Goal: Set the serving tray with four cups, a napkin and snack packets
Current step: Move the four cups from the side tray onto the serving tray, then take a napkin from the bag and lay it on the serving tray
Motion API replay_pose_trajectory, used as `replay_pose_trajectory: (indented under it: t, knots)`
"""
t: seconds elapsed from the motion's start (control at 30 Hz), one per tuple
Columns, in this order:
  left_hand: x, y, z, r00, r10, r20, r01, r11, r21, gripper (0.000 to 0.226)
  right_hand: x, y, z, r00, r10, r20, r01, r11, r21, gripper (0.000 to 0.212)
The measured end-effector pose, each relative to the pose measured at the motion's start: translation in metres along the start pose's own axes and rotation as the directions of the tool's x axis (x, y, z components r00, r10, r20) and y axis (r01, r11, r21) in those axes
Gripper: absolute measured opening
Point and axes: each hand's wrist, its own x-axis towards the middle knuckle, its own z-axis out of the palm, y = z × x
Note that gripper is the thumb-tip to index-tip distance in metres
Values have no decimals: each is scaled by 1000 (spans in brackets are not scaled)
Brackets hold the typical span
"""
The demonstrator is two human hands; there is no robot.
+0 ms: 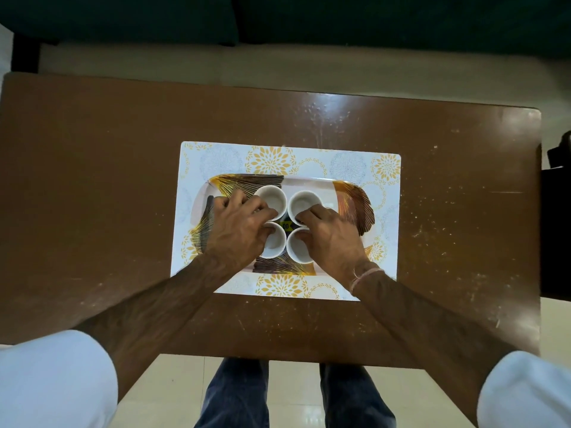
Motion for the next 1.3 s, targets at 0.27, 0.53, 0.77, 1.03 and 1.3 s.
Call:
replay_pose_trajectory:
  t: [0.27,0.53,0.77,1.03,1.3]
  knots:
    - [14,23,-31,992,7,-124,-24,990,-142,51,-31,17,-30,980,-8,-199,40,987,155,51]
    - [127,172,1,993,100,-61,-110,970,-215,33,-64,152,-67,896,276,-347,-186,945,269,52]
    - [209,337,46,956,293,28,-274,919,-283,28,-121,299,-90,753,463,-467,-365,885,290,43]
    - [261,501,101,880,468,84,-425,853,-304,26,-199,445,-106,450,737,-505,-519,675,524,24]
    - [260,594,160,767,555,322,-545,828,-129,63,-247,516,-88,24,955,-294,-494,267,827,16]
